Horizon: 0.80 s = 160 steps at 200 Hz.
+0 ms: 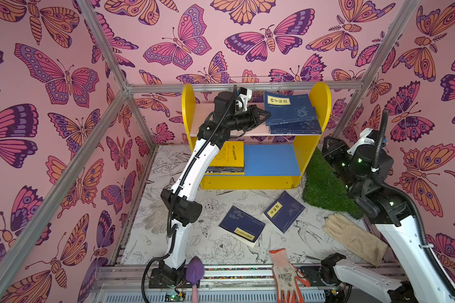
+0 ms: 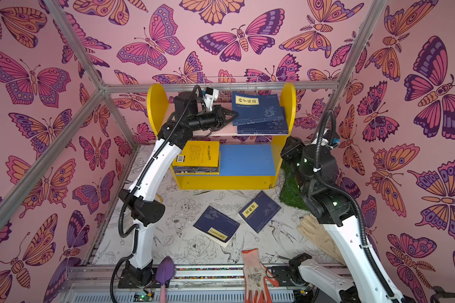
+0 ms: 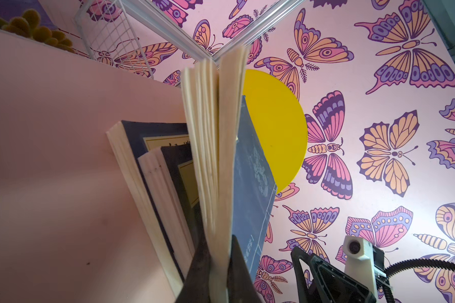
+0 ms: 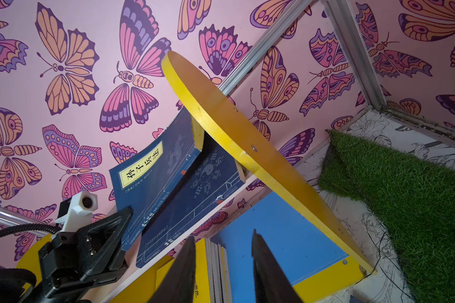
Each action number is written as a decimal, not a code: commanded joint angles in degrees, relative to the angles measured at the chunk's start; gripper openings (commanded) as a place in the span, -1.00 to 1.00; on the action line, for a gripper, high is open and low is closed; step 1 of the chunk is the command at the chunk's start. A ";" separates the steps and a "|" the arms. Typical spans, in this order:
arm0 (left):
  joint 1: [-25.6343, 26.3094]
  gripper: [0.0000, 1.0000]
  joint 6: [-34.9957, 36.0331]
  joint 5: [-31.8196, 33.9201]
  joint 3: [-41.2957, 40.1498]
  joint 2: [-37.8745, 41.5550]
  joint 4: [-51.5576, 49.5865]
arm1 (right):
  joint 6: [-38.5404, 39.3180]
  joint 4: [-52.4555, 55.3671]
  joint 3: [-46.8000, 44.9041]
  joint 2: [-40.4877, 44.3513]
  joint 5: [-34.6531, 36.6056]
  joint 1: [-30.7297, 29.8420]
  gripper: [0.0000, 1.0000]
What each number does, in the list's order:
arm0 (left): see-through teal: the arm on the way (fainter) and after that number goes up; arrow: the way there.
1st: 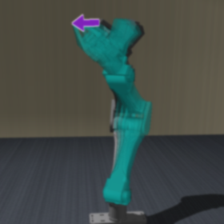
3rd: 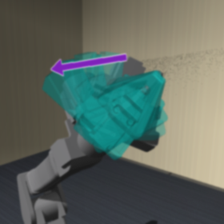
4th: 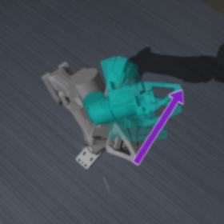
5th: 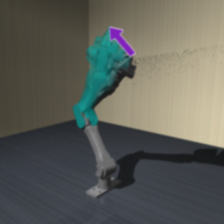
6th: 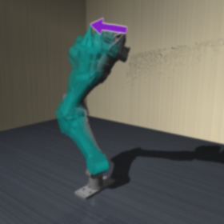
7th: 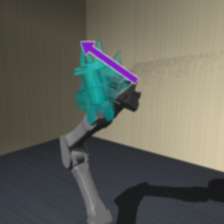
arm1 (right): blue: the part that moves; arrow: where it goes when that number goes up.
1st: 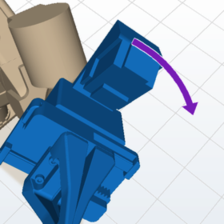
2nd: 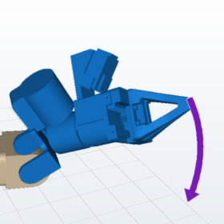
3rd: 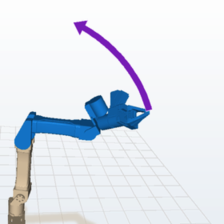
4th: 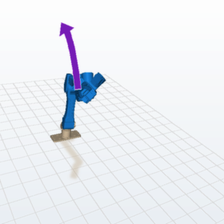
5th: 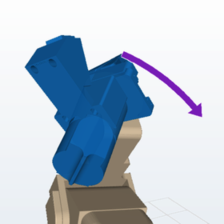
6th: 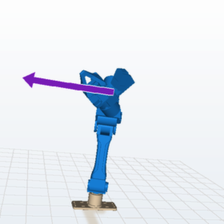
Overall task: Stacking books/files
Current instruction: Place the book at the bookshelf.
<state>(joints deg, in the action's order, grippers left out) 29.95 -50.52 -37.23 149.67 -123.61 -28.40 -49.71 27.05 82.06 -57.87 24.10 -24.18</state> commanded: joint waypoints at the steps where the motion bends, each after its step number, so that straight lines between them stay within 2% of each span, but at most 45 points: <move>1: 0.11 -0.82 -0.15 -1.95 0.26 -1.27 -0.66 | -0.75 -0.69 0.14 -1.02 -2.13 0.07 -0.27; 14: 0.10 -0.36 -0.48 -1.33 0.27 -1.56 -0.61 | -0.56 -1.43 0.66 -1.96 -4.39 0.06 -0.28; 26: 0.03 -0.03 -0.95 -0.95 0.23 -2.08 -0.65 | -0.17 -2.33 1.28 -3.10 -7.03 0.10 -0.28; 47: 0.02 0.26 -1.88 -0.66 0.53 -2.99 -0.47 | 0.41 -3.02 3.24 -5.39 -12.18 0.07 -0.28; 90: -0.19 0.54 -1.51 0.51 0.48 -2.25 -0.33 | -0.31 -5.16 6.24 -9.71 -22.57 0.07 -0.30; 115: -0.34 0.63 -1.50 1.00 0.37 -1.81 -0.31 | -2.34 -5.50 6.60 -11.48 -24.10 0.04 -0.32; 160: 0.01 0.62 -0.94 2.05 -1.79 -1.56 -0.42 | -5.04 -5.30 8.36 -14.40 -23.84 0.19 -0.47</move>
<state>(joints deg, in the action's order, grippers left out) 30.02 -52.16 -37.19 150.34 -123.87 -25.28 -52.82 22.92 87.61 -70.87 1.39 -24.14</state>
